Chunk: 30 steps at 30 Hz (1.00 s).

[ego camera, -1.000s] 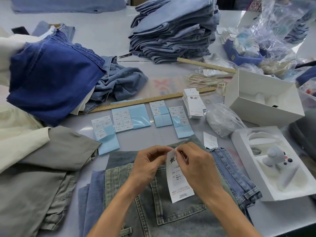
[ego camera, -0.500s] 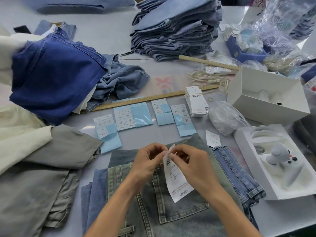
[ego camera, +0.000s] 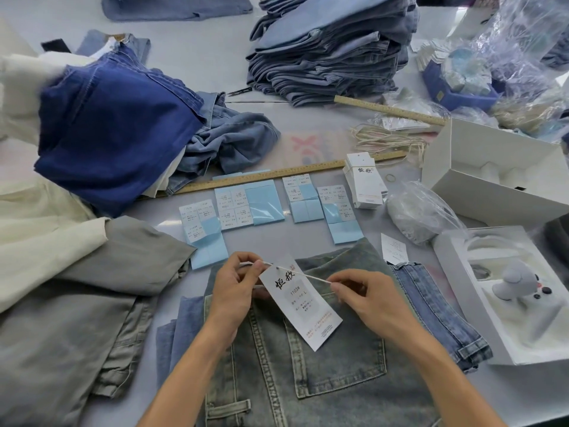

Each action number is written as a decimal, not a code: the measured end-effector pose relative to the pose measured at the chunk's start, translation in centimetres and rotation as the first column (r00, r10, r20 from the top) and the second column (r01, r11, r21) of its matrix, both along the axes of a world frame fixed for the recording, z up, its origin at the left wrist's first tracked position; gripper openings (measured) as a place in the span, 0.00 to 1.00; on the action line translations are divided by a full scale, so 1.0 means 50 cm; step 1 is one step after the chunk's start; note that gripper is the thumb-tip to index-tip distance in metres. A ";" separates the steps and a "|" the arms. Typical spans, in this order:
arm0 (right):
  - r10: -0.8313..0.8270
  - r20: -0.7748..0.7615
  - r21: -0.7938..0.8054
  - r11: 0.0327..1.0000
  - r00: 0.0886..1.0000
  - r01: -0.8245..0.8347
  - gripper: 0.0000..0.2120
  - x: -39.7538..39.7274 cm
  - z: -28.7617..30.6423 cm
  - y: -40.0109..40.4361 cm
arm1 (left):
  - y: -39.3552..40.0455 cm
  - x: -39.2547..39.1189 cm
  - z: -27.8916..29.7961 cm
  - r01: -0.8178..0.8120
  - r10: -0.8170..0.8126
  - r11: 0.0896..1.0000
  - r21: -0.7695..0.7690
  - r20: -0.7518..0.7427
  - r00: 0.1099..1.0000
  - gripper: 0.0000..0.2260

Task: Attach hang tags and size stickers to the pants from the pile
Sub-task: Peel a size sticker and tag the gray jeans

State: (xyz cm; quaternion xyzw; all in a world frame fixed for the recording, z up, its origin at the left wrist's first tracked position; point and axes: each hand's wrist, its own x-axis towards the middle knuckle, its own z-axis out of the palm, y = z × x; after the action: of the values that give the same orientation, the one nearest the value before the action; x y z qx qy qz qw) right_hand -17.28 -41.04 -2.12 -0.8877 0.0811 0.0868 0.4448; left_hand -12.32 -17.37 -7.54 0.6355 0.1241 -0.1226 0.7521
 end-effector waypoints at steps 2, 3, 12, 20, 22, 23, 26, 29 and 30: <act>0.041 0.009 -0.102 0.994 0.999 -0.040 0.05 0.004 0.002 0.001 | 0.003 -0.001 0.001 0.000 0.000 1.000 0.013 0.019 1.000 0.02; 0.079 0.016 -0.170 0.983 0.997 -0.075 0.05 0.006 0.003 0.003 | 0.005 -0.002 0.003 0.006 -0.007 1.000 0.019 0.025 1.000 0.02; 0.271 0.048 -0.255 0.934 0.961 -0.251 0.02 0.048 0.001 0.078 | 0.050 -0.033 0.016 -0.129 0.128 0.992 -0.017 -0.038 0.991 0.01; 0.455 0.075 -0.347 0.846 0.888 -0.404 0.14 0.079 -0.013 0.193 | 0.126 -0.144 -0.017 -0.198 0.197 0.980 -0.012 -0.070 0.978 0.00; 0.520 0.118 -0.241 0.841 0.846 -0.484 0.15 0.080 -0.012 0.238 | 0.136 -0.158 -0.026 -0.215 0.213 0.976 -0.034 -0.071 0.975 0.02; 0.575 0.098 -0.212 0.810 0.813 -0.547 0.15 0.079 -0.013 0.261 | 0.140 -0.164 -0.028 -0.222 0.219 0.974 -0.042 -0.064 0.974 0.02; 0.692 0.065 -0.234 0.711 0.719 -0.663 0.09 0.070 -0.023 0.310 | 0.150 -0.181 -0.029 -0.231 0.231 0.972 -0.046 -0.018 0.973 0.02; 0.700 0.086 -0.182 0.711 0.709 -0.679 0.03 0.062 -0.031 0.319 | 0.152 -0.196 -0.030 -0.199 0.198 0.980 0.022 0.034 0.980 0.04; 0.700 0.088 -0.167 0.712 0.709 -0.682 0.03 0.057 -0.033 0.317 | 0.151 -0.202 -0.030 -0.185 0.183 0.982 0.048 0.047 0.982 0.07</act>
State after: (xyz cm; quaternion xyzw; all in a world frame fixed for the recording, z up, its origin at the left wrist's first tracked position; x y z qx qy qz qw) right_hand -14.41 -25.18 -3.77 -0.8826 -0.2846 0.1775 0.3293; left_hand -22.43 -9.81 -9.05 0.6430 0.1693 -0.0356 0.7461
